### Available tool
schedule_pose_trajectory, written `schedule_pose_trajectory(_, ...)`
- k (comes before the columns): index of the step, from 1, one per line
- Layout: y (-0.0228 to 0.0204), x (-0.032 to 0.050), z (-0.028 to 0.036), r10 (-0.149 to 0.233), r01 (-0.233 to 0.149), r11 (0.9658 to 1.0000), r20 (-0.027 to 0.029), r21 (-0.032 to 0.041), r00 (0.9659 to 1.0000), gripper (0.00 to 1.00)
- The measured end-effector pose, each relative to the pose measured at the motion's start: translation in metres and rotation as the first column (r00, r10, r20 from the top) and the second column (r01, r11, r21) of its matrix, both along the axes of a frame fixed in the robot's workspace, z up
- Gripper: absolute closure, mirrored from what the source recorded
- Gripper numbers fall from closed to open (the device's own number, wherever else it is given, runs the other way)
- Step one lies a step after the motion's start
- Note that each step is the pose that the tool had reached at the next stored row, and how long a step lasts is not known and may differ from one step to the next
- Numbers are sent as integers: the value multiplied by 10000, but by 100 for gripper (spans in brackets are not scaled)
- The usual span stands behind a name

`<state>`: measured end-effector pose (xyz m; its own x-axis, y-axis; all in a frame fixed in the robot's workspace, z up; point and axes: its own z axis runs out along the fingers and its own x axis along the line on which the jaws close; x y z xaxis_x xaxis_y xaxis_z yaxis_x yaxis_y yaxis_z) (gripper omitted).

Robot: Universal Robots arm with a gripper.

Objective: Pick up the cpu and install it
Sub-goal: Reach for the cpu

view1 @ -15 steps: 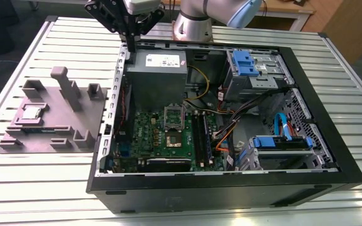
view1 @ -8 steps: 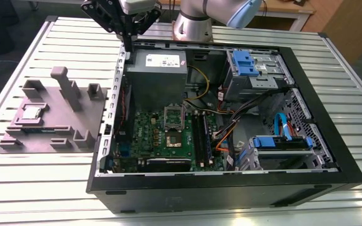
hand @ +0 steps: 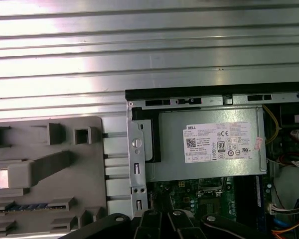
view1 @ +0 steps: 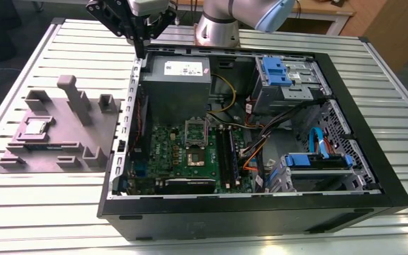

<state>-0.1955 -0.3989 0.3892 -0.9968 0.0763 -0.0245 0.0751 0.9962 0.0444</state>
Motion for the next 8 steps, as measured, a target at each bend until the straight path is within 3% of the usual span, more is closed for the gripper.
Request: schedule_pose_trajectory(8,0,-42,0,0,0,10000,0,0,10000,90)
